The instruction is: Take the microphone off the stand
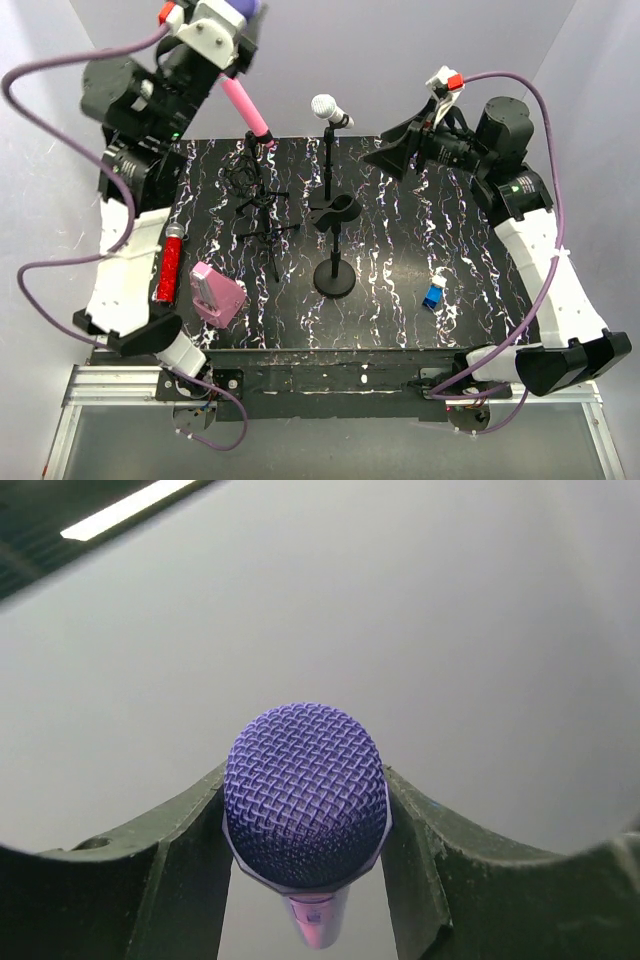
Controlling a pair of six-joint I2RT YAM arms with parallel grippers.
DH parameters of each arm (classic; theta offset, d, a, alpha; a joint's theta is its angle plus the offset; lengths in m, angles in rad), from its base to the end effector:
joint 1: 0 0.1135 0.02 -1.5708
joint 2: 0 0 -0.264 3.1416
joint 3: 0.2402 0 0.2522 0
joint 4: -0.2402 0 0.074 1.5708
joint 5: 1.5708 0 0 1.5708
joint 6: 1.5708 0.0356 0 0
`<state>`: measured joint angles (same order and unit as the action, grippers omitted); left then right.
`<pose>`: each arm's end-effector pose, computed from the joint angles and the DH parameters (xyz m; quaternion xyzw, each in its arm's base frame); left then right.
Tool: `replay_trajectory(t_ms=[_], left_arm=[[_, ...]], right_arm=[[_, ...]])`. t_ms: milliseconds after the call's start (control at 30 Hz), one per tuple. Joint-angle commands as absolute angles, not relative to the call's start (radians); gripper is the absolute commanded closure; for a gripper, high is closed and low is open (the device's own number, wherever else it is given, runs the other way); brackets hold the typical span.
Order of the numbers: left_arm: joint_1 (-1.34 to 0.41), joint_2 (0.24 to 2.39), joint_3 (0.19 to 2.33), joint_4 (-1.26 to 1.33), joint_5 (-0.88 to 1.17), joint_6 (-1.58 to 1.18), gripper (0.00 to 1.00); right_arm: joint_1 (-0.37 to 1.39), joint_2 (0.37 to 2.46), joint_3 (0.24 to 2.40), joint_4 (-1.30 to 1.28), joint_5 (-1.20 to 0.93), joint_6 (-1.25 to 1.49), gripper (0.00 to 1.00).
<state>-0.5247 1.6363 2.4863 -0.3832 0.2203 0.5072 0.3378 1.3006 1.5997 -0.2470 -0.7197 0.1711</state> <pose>0.2133 -0.1325 0.6495 0.3386 0.4072 -0.0650 0.8458 0.2437 0.1105 0.5027 -0.3081 0.6209 0.4055 0.5960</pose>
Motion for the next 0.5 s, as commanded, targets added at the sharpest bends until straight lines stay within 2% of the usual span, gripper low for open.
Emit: replay_trajectory(t_ms=[0, 100, 133, 233, 300, 400, 467], left_arm=[[-0.512, 1.508, 2.334, -0.125, -0.164, 0.952, 1.0], [-0.512, 1.474, 2.235, 0.059, -0.368, 1.212, 1.0], [-0.512, 1.479, 2.232, 0.042, -0.435, 1.28, 1.0], [-0.511, 1.506, 2.293, -0.249, -0.659, 1.355, 1.0], [-0.486, 1.482, 2.235, -0.396, -0.744, 1.3, 1.0], [-0.422, 1.428, 2.125, -0.472, -0.825, 0.998, 1.0], [-0.368, 1.408, 2.058, -0.614, -0.821, 0.908, 1.0]], right_arm=[[0.33, 1.284, 1.545, -0.262, -0.68, 0.164, 0.2], [0.33, 1.267, 1.49, -0.247, -0.696, 0.164, 0.2], [0.33, 1.263, 1.476, -0.245, -0.696, 0.163, 0.2], [0.33, 1.255, 1.456, -0.249, -0.689, 0.156, 0.2], [0.33, 1.252, 1.44, -0.242, -0.692, 0.158, 0.2], [0.33, 1.247, 1.416, -0.224, -0.71, 0.172, 0.2], [0.33, 1.246, 1.396, -0.198, -0.719, 0.205, 0.2]])
